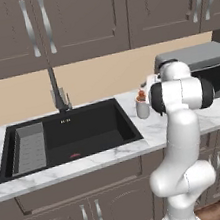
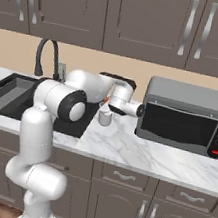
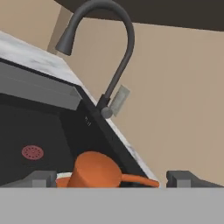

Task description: Restock the sink supplies by placing the sponge and soap dispenser on the counter and next to the sink. Make sure the soap dispenser is upright.

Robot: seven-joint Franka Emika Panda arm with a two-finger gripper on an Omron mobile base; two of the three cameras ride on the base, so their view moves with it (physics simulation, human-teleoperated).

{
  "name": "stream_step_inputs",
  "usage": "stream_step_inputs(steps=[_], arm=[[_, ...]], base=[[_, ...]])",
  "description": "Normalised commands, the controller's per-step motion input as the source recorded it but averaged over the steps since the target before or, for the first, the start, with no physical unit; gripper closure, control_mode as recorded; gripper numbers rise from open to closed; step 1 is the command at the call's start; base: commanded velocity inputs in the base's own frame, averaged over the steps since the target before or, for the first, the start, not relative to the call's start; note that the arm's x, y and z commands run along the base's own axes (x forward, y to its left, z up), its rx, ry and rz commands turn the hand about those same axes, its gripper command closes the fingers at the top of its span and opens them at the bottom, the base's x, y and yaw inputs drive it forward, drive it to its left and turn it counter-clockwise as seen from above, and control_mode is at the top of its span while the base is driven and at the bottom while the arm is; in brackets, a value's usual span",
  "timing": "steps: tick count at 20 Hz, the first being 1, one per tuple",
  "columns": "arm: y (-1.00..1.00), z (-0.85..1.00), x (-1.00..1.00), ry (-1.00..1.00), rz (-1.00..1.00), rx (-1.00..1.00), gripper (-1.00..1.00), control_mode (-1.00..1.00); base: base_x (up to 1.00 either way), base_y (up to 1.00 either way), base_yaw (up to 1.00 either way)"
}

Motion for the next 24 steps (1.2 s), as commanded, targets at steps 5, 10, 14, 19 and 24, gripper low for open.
stream_step_inputs(steps=[5, 10, 14, 19, 24], arm=[[-0.14, 0.07, 0.00, -0.07, 0.00, 0.00, -1.00, -1.00], [0.00, 0.33, -0.17, -0.03, -0.01, 0.00, -1.00, -1.00], [0.06, 0.66, -0.49, -0.07, -0.03, -0.02, -1.00, -1.00], [0.11, 0.70, -0.74, -0.03, -0.03, 0.00, -1.00, -1.00], [0.19, 0.57, -0.89, 0.00, -0.05, 0.00, -1.00, -1.00]], base=[[0.00, 0.00, 0.00], [0.00, 0.00, 0.00], [0.00, 0.00, 0.00], [0.00, 0.00, 0.00], [0.00, 0.00, 0.00]])
